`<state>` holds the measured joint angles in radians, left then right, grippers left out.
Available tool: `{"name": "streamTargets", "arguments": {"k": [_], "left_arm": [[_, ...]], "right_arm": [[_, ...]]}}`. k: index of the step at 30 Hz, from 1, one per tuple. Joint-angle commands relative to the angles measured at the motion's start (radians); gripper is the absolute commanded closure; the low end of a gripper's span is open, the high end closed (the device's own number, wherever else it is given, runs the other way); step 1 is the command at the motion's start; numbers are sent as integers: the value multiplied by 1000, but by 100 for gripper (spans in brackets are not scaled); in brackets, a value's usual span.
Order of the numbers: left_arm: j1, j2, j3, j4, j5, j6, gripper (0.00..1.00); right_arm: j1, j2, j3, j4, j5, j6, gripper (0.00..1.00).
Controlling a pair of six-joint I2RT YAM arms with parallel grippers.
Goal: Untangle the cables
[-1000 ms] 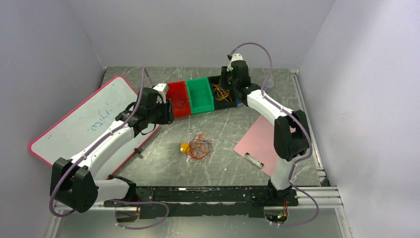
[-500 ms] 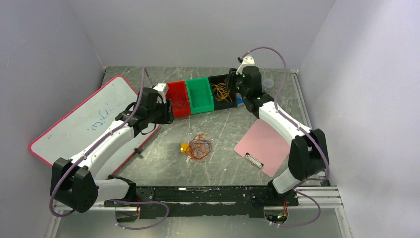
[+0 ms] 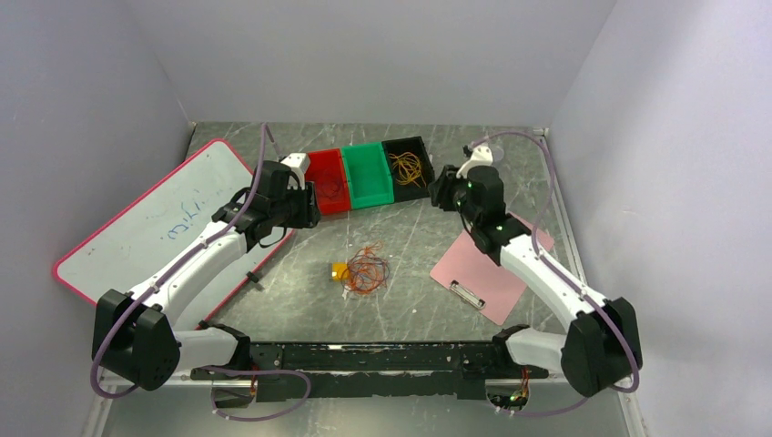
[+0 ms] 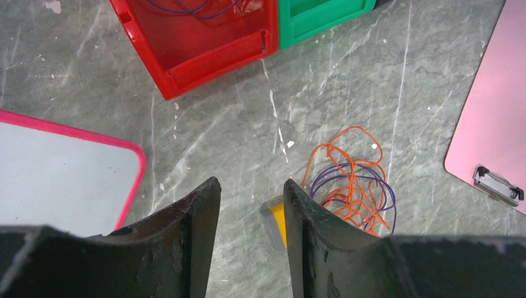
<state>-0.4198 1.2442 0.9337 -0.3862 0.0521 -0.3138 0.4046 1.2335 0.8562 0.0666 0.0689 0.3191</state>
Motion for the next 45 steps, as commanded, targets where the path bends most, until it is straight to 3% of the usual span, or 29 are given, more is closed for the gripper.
{"name": "streamTargets", "arguments": {"k": [1, 11, 18, 26, 34, 39, 45], "left_arm": [[11, -6, -8, 25, 7, -1, 53], [1, -69, -59, 45, 91, -111, 55], [-135, -77, -63, 44, 39, -160, 53], [-274, -56, -110, 35, -31, -243, 47], [-332, -136, -173, -33, -85, -327, 43], [-363, -173, -230, -16, -115, -340, 39], [-380, -118, -258, 53, -133, -332, 41]], "right_arm": [[-6, -92, -92, -80, 39, 92, 57], [-6, -262, -152, -365, 1, 87, 55], [-2, -279, -133, -479, -187, -8, 54], [58, -272, -247, -372, -332, 89, 53], [352, -196, -283, -231, -147, 220, 52], [370, -161, -319, -152, -140, 265, 51], [372, -133, -291, -171, -135, 243, 51]]}}
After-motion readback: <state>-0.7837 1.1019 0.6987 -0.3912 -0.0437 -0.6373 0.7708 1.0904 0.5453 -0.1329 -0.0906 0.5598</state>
